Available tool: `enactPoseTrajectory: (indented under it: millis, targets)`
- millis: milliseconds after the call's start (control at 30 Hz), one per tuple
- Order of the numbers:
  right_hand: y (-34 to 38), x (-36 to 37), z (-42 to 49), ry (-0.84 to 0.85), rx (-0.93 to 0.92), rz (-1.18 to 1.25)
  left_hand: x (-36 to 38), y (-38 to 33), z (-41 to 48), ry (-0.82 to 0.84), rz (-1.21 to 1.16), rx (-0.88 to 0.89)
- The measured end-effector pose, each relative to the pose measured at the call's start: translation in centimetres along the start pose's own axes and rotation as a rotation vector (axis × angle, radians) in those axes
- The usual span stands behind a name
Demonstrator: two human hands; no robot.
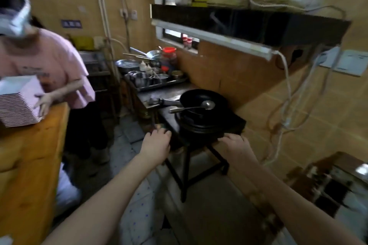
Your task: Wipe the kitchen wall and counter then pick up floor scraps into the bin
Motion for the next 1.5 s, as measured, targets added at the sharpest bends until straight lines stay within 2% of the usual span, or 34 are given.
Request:
enactPoseTrajectory:
  millis: [300, 667, 1167, 1500]
  targets:
    - [7.9, 4.9, 11.1, -0.016, -0.231, 0.099, 2.8, 10.6, 0.9, 0.040, 0.000, -0.205]
    - [13.3, 8.7, 25.8, 0.017, -0.408, 0.206, 5.4, 18.6, 9.4, 0.039, 0.026, -0.370]
    - [21.1, 17.4, 40.7, 0.168, -0.448, 0.216, 11.4, 31.2, 17.7, 0.053, -0.026, -0.455]
    - [25.9, 22.5, 51.3, 0.175, -0.261, 0.188, 14.8, 44.0, 29.1, 0.067, -0.030, -0.331]
Point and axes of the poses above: each hand's wrist, its own z-axis towards the middle knuckle, its own x-axis out of the palm, y = z × x, the point moved 3 cm from there along z, towards the middle knuckle, and after that the axes turned 3 degrees about z, right-handed, at the moved point
